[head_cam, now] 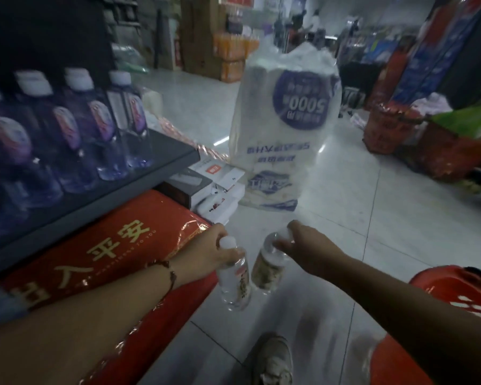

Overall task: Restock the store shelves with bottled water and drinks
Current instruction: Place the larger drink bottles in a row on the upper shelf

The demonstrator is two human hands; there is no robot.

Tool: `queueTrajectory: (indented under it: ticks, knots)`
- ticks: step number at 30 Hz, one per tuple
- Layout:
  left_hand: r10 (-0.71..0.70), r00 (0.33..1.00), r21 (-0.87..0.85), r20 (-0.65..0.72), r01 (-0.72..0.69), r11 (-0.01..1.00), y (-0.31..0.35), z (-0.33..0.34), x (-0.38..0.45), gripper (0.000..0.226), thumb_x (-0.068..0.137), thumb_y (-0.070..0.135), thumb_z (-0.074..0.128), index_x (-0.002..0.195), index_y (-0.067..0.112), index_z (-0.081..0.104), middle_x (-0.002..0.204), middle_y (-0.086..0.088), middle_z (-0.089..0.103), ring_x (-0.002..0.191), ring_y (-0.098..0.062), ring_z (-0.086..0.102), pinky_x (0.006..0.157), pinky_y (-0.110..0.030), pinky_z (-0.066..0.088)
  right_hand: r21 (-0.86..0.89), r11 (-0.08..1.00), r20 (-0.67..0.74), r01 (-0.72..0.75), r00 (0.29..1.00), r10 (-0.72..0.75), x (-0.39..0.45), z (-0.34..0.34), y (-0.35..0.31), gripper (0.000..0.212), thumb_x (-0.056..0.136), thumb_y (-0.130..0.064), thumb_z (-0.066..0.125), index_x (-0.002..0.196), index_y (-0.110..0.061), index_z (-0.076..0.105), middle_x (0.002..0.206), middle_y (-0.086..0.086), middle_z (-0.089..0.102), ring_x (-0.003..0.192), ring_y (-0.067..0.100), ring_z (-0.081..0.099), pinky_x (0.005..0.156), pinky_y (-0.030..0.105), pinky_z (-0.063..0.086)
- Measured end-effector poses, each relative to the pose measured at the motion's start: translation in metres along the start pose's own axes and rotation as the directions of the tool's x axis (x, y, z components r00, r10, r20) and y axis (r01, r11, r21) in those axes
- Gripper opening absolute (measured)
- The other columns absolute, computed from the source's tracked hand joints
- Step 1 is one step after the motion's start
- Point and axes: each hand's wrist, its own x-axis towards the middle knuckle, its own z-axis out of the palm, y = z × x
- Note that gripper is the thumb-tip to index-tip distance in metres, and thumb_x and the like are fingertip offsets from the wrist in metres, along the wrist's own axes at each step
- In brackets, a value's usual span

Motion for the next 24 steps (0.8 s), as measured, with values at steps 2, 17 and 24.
queueTrajectory:
  ticks: [2, 17, 24]
  knots:
    - [0.024, 0.995, -0.14, -0.097, -0.038, 0.989, 0.025, -0.01, -0.031, 0.048, 0.069, 0.056, 0.082, 0.091, 0.019, 0.062, 0.083, -0.008, 0.07, 0.074, -0.013, 0.064, 0.07, -0.042, 0.056, 0.179, 0.975, -0.097, 0.132, 0.988, -0.116, -0.029, -0.016, -0.019, 0.053, 0.088, -0.068, 0.049, 0.113, -0.022, 0.055, 0.108, -0.004, 0.066, 0.093, 0.015, 0.065, 0.082, 0.039, 0.058]
    - [-0.243, 0.779, -0.303, -0.578, 0.072, 0.95, 0.074, -0.071, -0.272, 0.021, 0.082, 0.03, 0.079, 0.082, 0.019, 0.061, 0.069, 0.004, 0.07, 0.063, -0.01, 0.068, 0.057, -0.026, 0.053, 0.885, 0.391, -0.047, 0.252, 0.885, -0.463, -0.151, 0.027, -0.197, 0.031, 0.101, -0.043, 0.051, 0.11, -0.017, 0.066, 0.097, 0.003, 0.076, 0.09, 0.019, 0.074, 0.082, 0.038, 0.057]
    - [-0.313, 0.774, -0.34, -0.551, 0.134, 0.931, 0.048, -0.115, -0.361, 0.032, 0.086, 0.017, 0.076, 0.117, 0.017, 0.068, 0.108, -0.002, 0.076, 0.101, -0.02, 0.072, 0.087, -0.036, 0.058, 0.901, 0.351, 0.089, 0.254, 0.685, -0.723, -0.18, 0.053, -0.298, 0.033, 0.098, -0.047, 0.055, 0.106, -0.018, 0.07, 0.104, 0.014, 0.074, 0.1, 0.037, 0.069, 0.095, 0.057, 0.053]
